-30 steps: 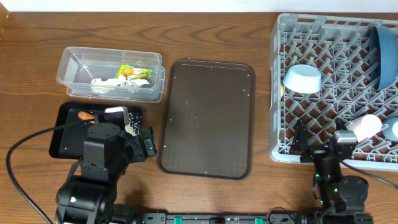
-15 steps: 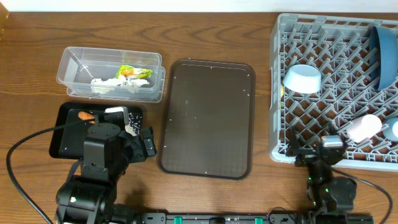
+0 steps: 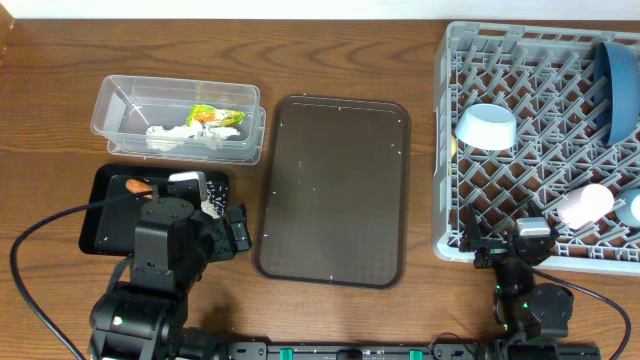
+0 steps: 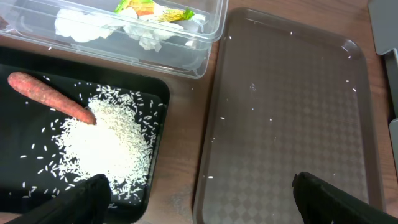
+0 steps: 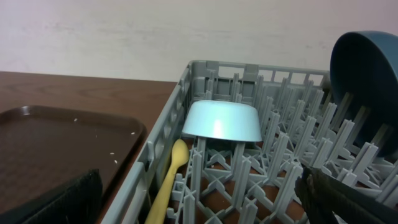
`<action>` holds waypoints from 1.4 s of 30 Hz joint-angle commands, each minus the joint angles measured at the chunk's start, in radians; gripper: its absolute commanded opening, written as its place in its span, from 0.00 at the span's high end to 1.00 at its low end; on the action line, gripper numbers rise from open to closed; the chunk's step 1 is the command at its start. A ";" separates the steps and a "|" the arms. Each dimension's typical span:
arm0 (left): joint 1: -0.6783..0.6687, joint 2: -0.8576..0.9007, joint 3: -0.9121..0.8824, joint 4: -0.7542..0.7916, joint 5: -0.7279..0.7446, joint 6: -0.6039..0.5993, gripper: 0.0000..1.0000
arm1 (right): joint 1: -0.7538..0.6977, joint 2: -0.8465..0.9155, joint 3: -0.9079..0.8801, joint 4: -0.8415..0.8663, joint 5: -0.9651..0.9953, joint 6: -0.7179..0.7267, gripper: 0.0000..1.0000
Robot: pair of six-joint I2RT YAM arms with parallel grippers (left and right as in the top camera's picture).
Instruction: Sort waste into correct bins and load items into the dishwasher rack
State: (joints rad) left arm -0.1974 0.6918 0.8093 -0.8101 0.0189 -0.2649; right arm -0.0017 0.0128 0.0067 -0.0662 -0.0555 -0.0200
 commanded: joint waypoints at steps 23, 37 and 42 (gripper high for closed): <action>0.002 0.001 -0.003 0.000 -0.012 -0.006 0.05 | 0.013 -0.007 -0.001 -0.004 -0.001 -0.014 0.01; 0.110 -0.198 -0.290 0.354 0.027 0.093 0.04 | 0.013 -0.007 -0.001 -0.004 -0.001 -0.014 0.01; 0.153 -0.364 -0.531 0.610 0.045 0.093 0.04 | 0.013 -0.007 -0.001 -0.004 -0.001 -0.014 0.01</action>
State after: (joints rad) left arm -0.0624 0.3973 0.3733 -0.2722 0.0467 -0.1932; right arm -0.0017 0.0124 0.0067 -0.0666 -0.0551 -0.0204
